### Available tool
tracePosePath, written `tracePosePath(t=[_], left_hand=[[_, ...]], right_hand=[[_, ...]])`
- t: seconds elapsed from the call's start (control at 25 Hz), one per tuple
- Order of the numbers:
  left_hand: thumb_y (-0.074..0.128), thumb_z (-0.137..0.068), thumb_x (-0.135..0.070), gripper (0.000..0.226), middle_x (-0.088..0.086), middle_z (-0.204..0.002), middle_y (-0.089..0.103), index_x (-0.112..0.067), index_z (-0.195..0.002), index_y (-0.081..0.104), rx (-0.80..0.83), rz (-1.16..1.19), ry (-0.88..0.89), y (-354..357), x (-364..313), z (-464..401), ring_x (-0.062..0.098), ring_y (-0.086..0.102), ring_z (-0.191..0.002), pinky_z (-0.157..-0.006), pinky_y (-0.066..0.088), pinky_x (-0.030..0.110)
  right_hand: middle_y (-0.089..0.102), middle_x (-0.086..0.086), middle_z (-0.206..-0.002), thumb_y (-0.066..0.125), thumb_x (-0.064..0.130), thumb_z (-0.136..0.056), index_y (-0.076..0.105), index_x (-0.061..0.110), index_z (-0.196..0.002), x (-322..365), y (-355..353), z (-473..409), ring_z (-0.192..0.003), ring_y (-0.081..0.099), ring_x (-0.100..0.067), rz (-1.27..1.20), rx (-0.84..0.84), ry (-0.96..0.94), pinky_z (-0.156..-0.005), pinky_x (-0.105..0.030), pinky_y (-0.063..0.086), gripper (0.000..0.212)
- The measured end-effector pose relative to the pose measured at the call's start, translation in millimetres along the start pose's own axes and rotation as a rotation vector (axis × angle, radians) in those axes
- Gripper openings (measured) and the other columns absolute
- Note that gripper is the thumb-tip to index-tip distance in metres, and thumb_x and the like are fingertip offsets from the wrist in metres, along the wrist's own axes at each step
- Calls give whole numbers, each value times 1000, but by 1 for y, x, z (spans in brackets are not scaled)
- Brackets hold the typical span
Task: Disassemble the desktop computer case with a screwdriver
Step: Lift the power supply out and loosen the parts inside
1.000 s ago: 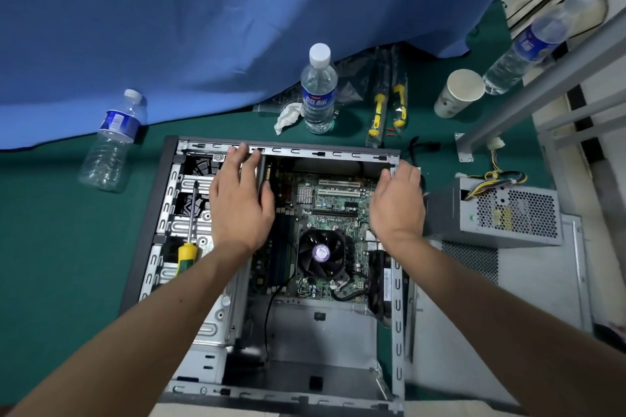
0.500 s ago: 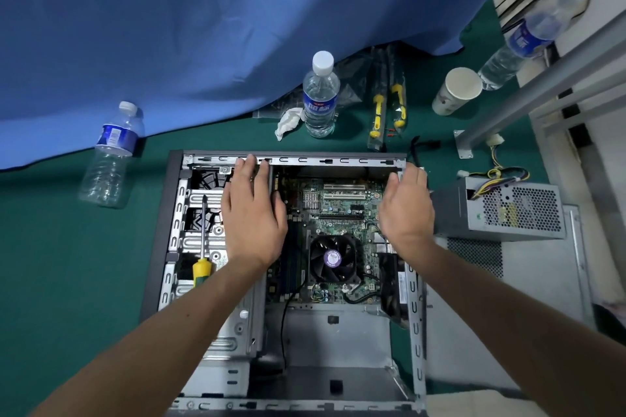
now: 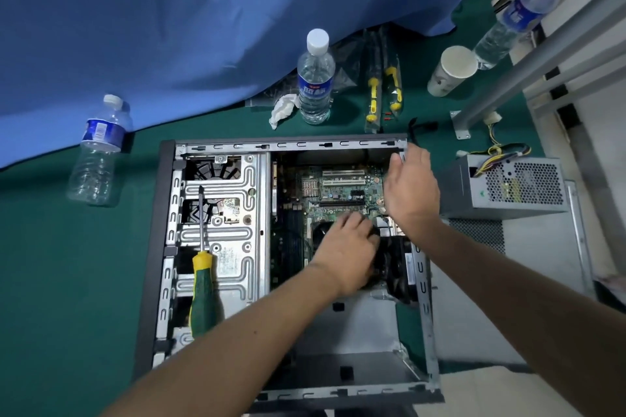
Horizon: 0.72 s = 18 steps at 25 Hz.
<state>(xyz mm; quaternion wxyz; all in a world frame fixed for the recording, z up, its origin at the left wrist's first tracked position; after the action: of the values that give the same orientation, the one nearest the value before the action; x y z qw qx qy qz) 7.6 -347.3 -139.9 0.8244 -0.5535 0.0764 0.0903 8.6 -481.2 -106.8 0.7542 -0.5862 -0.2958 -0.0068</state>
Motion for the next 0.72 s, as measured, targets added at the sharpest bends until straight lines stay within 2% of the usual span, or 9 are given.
tracePosePath(t=[0.08,0.16,0.4,0.72], left_hand=[[58,-91,-23,32,13,-140,47,-15,-121,65,101,-102,48,21,-14,-13,31,31,-133,-120,4,56],[60,-89,-20,26,9,-138,51,-19,-112,71,133,-129,64,36,-19,-16,29,33,-133,-117,-8,62],[66,-81,-16,18,6,-123,62,-20,-94,77,31,-42,78,39,-17,-13,26,44,-125,-117,-10,61],[62,-86,-18,17,-3,-111,67,-20,-95,76,30,-39,63,32,-19,-13,24,44,-123,-116,-12,59]], right_hand=[[46,-16,-134,30,30,-106,42,3,-135,-2,1,-1,-109,55,-38,5,-5,3,-85,-40,41,42],[46,-16,-134,31,30,-106,42,2,-136,-4,1,-1,-108,55,-39,9,-25,-4,-85,-41,42,42],[48,-16,-129,33,28,-105,44,2,-132,-3,1,-1,-104,57,-39,8,-54,-19,-79,-36,38,40],[47,-15,-130,32,28,-105,43,3,-133,-1,0,0,-105,55,-38,9,-23,2,-83,-42,42,38]])
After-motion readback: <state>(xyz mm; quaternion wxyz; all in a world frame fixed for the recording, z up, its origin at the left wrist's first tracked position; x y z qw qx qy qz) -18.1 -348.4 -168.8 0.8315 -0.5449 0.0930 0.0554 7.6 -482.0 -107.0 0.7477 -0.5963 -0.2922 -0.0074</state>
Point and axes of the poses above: each hand's wrist, its own z-axis away from the middle knuckle, its own y-axis out of the palm, x = y × z, the point moved 10 cm from there along -z, towards the middle knuckle
